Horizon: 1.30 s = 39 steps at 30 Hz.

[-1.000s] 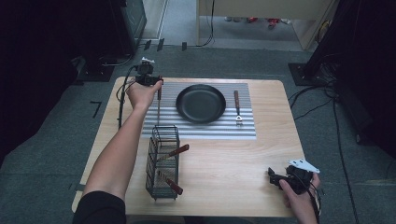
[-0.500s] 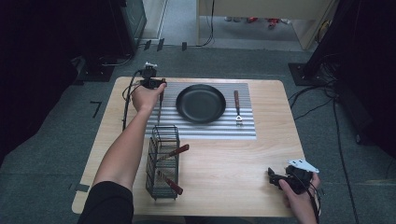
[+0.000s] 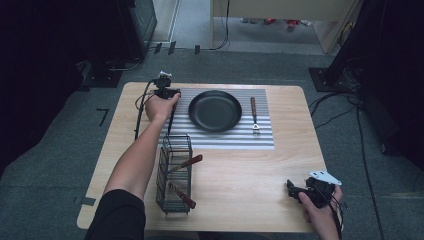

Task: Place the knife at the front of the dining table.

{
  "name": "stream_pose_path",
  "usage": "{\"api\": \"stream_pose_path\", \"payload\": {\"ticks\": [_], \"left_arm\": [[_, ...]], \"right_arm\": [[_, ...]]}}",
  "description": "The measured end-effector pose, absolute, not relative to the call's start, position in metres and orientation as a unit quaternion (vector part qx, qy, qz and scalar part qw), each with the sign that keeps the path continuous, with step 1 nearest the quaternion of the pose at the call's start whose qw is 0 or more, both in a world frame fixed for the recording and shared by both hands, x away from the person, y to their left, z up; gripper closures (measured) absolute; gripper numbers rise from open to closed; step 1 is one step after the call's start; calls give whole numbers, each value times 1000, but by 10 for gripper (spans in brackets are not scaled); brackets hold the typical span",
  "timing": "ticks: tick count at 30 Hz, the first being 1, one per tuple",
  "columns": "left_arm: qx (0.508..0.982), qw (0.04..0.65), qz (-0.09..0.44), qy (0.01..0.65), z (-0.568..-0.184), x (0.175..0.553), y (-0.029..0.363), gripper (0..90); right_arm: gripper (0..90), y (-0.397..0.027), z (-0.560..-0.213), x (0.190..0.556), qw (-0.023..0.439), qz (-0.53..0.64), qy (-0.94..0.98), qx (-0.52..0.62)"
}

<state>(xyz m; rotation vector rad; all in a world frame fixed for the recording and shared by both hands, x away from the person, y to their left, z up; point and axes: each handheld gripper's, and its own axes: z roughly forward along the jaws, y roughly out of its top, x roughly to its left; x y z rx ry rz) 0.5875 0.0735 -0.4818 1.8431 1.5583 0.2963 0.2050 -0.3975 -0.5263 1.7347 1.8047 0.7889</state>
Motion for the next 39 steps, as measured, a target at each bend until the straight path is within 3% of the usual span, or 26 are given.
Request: {"api": "stream_pose_path", "payload": {"ticks": [17, 24, 27, 33, 39], "left_arm": [[706, 339, 103, 613, -499, 593, 74, 740], [698, 368, 104, 606, -491, 592, 82, 514], [700, 371, 95, 602, -482, 586, 87, 535], [705, 354, 56, 611, -474, 574, 94, 709], [727, 319, 69, 604, -480, 568, 89, 702]], "right_arm": [[9, -397, -526, 205, 256, 291, 665, 638], [9, -398, -526, 205, 256, 290, 665, 639], [9, -397, -526, 205, 256, 291, 665, 639], [9, -397, -526, 205, 256, 290, 665, 638], [9, -397, -526, 205, 256, 290, 665, 638]]}}
